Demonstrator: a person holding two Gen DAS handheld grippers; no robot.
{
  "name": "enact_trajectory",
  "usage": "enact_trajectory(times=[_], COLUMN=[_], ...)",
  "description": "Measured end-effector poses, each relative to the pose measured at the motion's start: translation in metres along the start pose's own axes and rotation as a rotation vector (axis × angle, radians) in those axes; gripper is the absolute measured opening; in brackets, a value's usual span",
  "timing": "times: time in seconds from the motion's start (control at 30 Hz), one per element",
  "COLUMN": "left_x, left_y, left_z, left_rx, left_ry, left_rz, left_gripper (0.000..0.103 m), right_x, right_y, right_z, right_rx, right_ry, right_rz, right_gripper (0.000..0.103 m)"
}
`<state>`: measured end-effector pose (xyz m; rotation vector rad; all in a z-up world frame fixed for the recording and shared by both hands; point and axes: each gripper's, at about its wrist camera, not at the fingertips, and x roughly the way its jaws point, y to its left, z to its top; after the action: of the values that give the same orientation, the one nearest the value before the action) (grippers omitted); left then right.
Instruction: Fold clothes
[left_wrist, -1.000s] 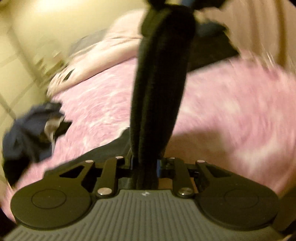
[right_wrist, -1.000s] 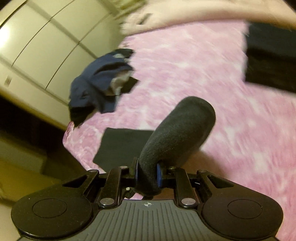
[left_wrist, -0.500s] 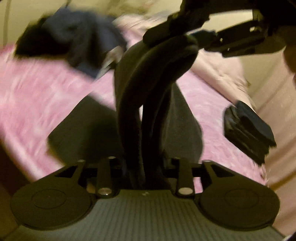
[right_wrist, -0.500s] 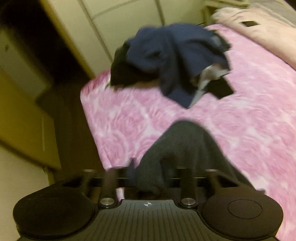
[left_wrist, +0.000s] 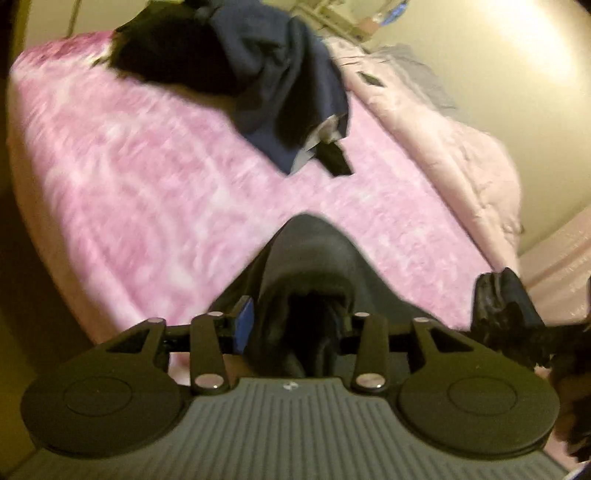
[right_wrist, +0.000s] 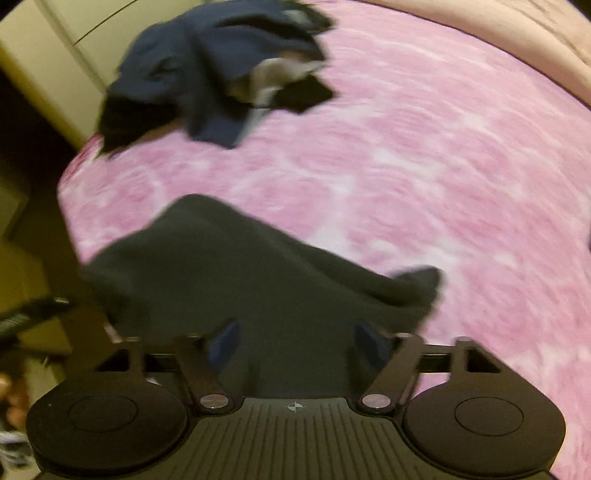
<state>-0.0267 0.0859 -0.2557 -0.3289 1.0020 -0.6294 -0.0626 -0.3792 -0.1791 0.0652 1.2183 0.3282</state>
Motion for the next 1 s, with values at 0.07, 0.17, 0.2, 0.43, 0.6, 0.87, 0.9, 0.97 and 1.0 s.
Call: enact_trajectory(times=[0.07, 0.17, 0.2, 0.43, 0.6, 0.87, 0.9, 0.97, 1.0], left_x=[-0.005, -0.011, -0.014, 0.034, 0.114, 0.188, 0.184, 0.169, 0.156], left_y=[-0.006, -0.015, -0.019, -0.023, -0.023, -0.022, -0.025, -0.037, -0.049], left_z=[0.010, 0.025, 0.031, 0.089, 0.121, 0.121, 0.123, 0.125, 0.125], left_rx=[0.032, 0.052, 0.058, 0.035, 0.136, 0.387, 0.442, 0.599, 0.719], left_ry=[0.019, 0.043, 0.052, 0.219, 0.435, 0.754, 0.754, 0.711, 0.653], left_rz=[-0.009, -0.016, -0.025, 0.010, -0.023, -0.191, -0.208, -0.255, -0.287], left_gripper=[0.049, 0.057, 0.058, 0.065, 0.065, 0.036, 0.033, 0.023, 0.023], right_x=[-0.005, -0.008, -0.010, -0.012, 0.003, 0.019, 0.019, 0.016, 0.014], right_y=[-0.022, -0.036, -0.037, -0.021, -0.011, 0.005, 0.008, 0.012, 0.015], right_z=[-0.005, -0.004, -0.002, -0.012, -0.017, -0.034, -0.035, -0.035, -0.034], right_rx=[0.028, 0.024, 0.015, 0.011, 0.112, 0.406, 0.438, 0.487, 0.502], right_ry=[-0.005, -0.015, -0.020, -0.012, -0.008, 0.004, 0.007, -0.003, -0.012], right_rz=[-0.006, 0.023, 0.033, 0.073, 0.015, -0.166, -0.183, -0.185, -0.182], right_gripper=[0.078, 0.078, 0.078, 0.078, 0.078, 0.078, 0.079, 0.079, 0.079])
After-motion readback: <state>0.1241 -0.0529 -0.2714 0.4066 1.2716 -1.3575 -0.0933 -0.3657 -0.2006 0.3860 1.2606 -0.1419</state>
